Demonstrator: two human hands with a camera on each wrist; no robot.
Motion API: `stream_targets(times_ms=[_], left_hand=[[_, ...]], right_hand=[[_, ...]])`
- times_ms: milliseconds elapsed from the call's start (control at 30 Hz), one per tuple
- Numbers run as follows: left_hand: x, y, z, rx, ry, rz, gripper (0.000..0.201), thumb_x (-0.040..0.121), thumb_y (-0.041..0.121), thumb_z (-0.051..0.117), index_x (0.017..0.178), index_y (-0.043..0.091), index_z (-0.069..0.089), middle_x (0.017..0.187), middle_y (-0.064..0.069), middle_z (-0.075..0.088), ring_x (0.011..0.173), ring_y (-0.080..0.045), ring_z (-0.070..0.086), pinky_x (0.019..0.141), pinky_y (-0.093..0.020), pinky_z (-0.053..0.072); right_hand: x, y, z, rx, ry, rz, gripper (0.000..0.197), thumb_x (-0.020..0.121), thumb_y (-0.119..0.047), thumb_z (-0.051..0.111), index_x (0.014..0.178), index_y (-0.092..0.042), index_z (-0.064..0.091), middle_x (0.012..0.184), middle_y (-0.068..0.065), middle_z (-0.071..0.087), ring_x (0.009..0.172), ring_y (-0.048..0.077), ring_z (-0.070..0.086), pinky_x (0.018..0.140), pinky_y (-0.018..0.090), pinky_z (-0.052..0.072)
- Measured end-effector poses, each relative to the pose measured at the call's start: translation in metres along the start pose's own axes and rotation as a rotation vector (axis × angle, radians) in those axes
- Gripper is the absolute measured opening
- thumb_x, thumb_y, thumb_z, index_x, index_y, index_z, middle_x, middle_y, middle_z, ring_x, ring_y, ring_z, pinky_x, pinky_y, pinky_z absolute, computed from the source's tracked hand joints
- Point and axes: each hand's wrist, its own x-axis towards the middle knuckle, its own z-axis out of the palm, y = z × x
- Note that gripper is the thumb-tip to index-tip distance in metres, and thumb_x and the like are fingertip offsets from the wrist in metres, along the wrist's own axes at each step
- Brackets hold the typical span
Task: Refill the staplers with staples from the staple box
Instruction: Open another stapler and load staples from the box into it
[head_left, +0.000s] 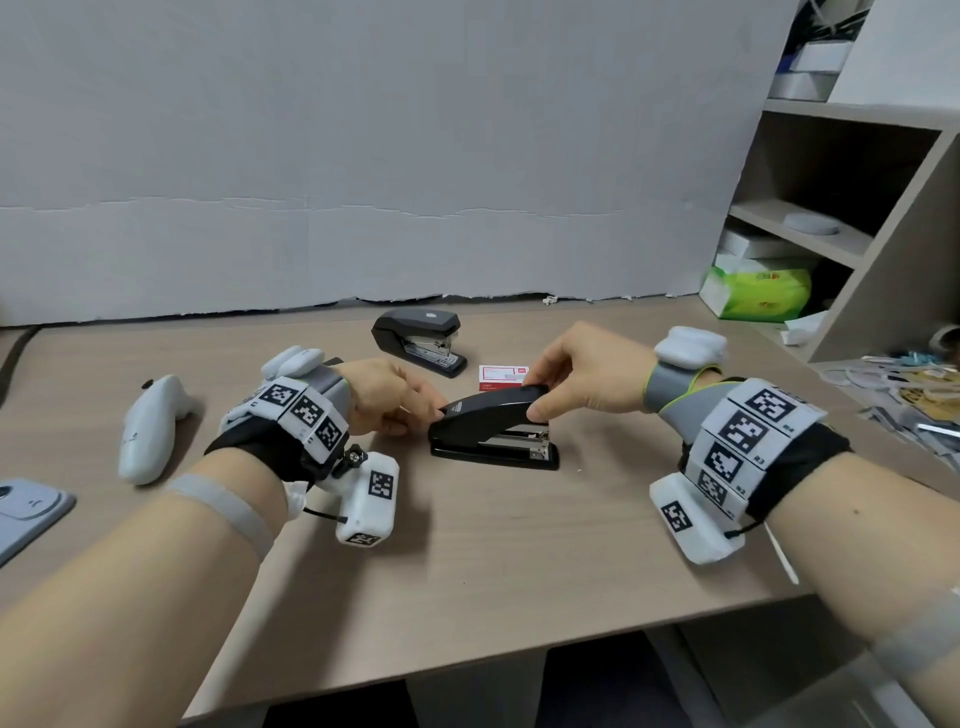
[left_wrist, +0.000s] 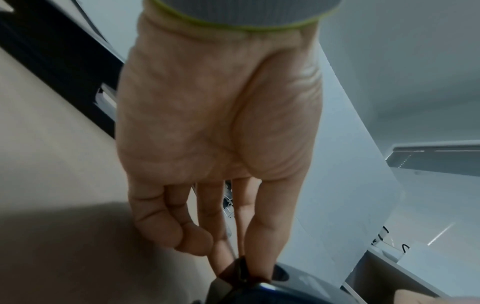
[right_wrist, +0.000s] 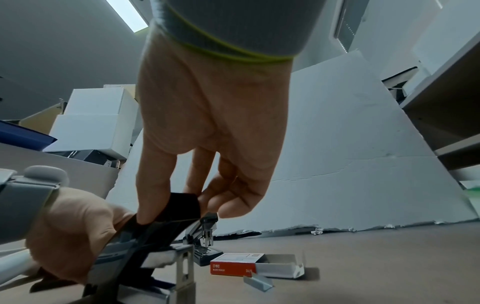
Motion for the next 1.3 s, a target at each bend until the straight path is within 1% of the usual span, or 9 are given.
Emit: stream_targets(times_ms=[167, 333, 533, 667, 800, 900, 1000, 1100, 1300], left_hand=[[-0.002, -0.002, 0.002, -0.04, 0.003, 0.012, 0.022, 0.081, -0.013, 0.064, 0.074, 0.003, 0.077, 0.098, -0.021, 0.065, 0.087, -0.028, 0.054, 0.073, -0.03, 0.045], [-0.004, 0.006, 0.006, 0.049, 0.094, 0.011, 0.019, 0.078, -0.012, 0.069, 0.075, 0.006, 0.076, 0.081, -0.011, 0.069, 0.074, -0.018, 0.053, 0.054, -0.019, 0.044], [-0.007, 0.003, 0.006, 0.076, 0.103, 0.005, 0.02, 0.078, -0.008, 0.072, 0.071, 0.01, 0.078, 0.084, -0.014, 0.068, 0.07, -0.02, 0.051, 0.055, -0.022, 0.042], [-0.014, 0.003, 0.005, 0.158, 0.126, 0.142, 0.015, 0.079, 0.0, 0.075, 0.089, 0.011, 0.079, 0.097, -0.014, 0.074, 0.084, -0.018, 0.06, 0.075, -0.025, 0.05], [-0.027, 0.025, 0.027, 0.168, 0.086, 0.347, 0.033, 0.083, -0.003, 0.067, 0.114, 0.01, 0.071, 0.11, -0.004, 0.073, 0.093, -0.008, 0.066, 0.082, -0.008, 0.05], [-0.026, 0.04, 0.043, 0.32, 0.022, 0.383, 0.041, 0.081, 0.014, 0.075, 0.121, 0.022, 0.067, 0.113, 0.005, 0.07, 0.102, -0.009, 0.065, 0.093, -0.021, 0.049], [-0.022, 0.043, 0.057, 0.587, 0.025, 0.39, 0.047, 0.078, 0.03, 0.078, 0.122, 0.029, 0.062, 0.102, 0.009, 0.069, 0.094, -0.011, 0.065, 0.084, -0.022, 0.049], [-0.016, 0.037, 0.064, 0.671, 0.046, 0.411, 0.039, 0.082, 0.026, 0.075, 0.119, 0.027, 0.062, 0.086, 0.014, 0.063, 0.081, -0.012, 0.06, 0.067, -0.017, 0.043], [-0.015, 0.033, 0.054, 0.713, 0.059, 0.373, 0.042, 0.082, 0.027, 0.075, 0.122, 0.023, 0.062, 0.103, 0.004, 0.067, 0.094, -0.019, 0.062, 0.084, -0.03, 0.048]], right_hand=[[-0.001, -0.001, -0.001, -0.033, 0.007, -0.001, 0.017, 0.07, -0.028, 0.083, 0.085, -0.021, 0.078, 0.064, -0.01, 0.066, 0.059, 0.008, 0.054, 0.059, 0.022, 0.041], [-0.001, -0.003, -0.001, -0.056, 0.014, -0.012, 0.018, 0.071, -0.028, 0.083, 0.087, -0.02, 0.079, 0.065, -0.008, 0.066, 0.06, 0.009, 0.053, 0.058, 0.022, 0.04], [-0.001, -0.002, 0.0, -0.036, 0.009, -0.008, 0.018, 0.07, -0.028, 0.083, 0.086, -0.021, 0.078, 0.064, -0.008, 0.065, 0.06, 0.01, 0.052, 0.059, 0.024, 0.041], [0.0, 0.0, -0.001, -0.001, 0.005, -0.006, 0.018, 0.072, -0.027, 0.082, 0.088, -0.021, 0.078, 0.063, -0.01, 0.064, 0.06, 0.008, 0.053, 0.06, 0.024, 0.041], [-0.001, 0.005, 0.0, 0.044, -0.006, 0.031, 0.032, 0.071, -0.027, 0.084, 0.1, -0.022, 0.073, 0.072, -0.011, 0.065, 0.066, 0.007, 0.058, 0.069, 0.025, 0.046], [-0.002, 0.011, 0.007, -0.025, -0.06, 0.075, 0.037, 0.066, -0.026, 0.088, 0.095, -0.016, 0.068, 0.07, -0.011, 0.06, 0.066, 0.01, 0.057, 0.065, 0.026, 0.044], [-0.004, 0.019, 0.018, -0.104, -0.105, 0.117, 0.025, 0.068, -0.023, 0.086, 0.076, -0.02, 0.063, 0.07, -0.009, 0.061, 0.061, 0.009, 0.057, 0.056, 0.022, 0.042], [-0.003, 0.027, 0.025, -0.096, -0.082, 0.145, 0.018, 0.072, -0.017, 0.079, 0.063, -0.021, 0.064, 0.07, 0.001, 0.066, 0.059, 0.017, 0.06, 0.052, 0.022, 0.044], [-0.001, 0.038, 0.025, -0.097, -0.07, 0.135, 0.002, 0.072, -0.014, 0.074, 0.073, -0.013, 0.073, 0.072, 0.005, 0.073, 0.059, 0.019, 0.066, 0.059, 0.03, 0.055]])
